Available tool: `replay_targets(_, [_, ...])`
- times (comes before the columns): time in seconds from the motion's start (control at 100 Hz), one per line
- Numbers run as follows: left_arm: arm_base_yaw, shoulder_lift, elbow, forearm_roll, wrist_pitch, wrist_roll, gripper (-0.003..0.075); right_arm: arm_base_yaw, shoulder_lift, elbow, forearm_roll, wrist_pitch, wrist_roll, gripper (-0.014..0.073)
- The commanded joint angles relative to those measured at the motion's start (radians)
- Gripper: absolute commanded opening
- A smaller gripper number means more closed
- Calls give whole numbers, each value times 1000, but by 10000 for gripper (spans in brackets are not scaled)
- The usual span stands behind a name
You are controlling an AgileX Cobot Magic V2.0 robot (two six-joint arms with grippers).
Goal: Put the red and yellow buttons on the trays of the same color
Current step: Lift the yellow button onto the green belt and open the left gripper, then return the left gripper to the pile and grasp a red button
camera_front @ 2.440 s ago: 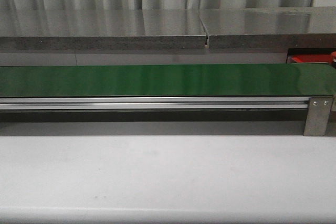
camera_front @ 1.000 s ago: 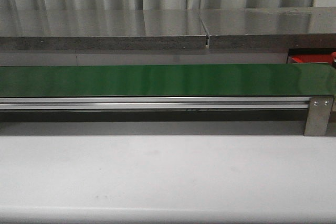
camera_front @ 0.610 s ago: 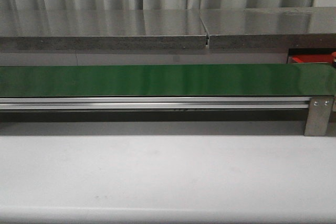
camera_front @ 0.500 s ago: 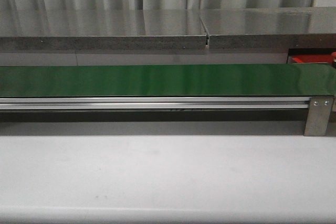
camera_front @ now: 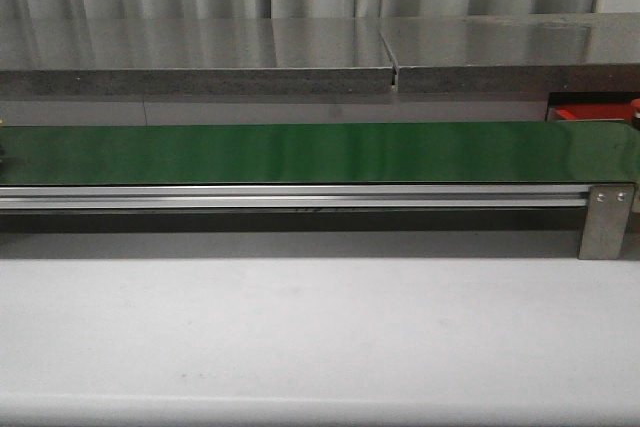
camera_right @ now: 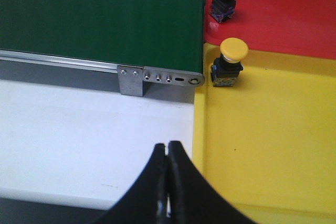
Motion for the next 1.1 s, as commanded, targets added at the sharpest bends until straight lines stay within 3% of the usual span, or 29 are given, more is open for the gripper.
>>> replay_targets(0.0, [3, -27, -24, -14, -58, -3, 566, 1, 3, -26, 4, -67, -11, -74])
replay_targets(0.75, [-1, 72, -28, -61, -287, 24, 559, 1, 3, -26, 4, -67, -11, -74])
replay_targets(1.09, [-1, 79, -28, -65, -307, 24, 220, 1, 3, -26, 4, -67, -11, -74])
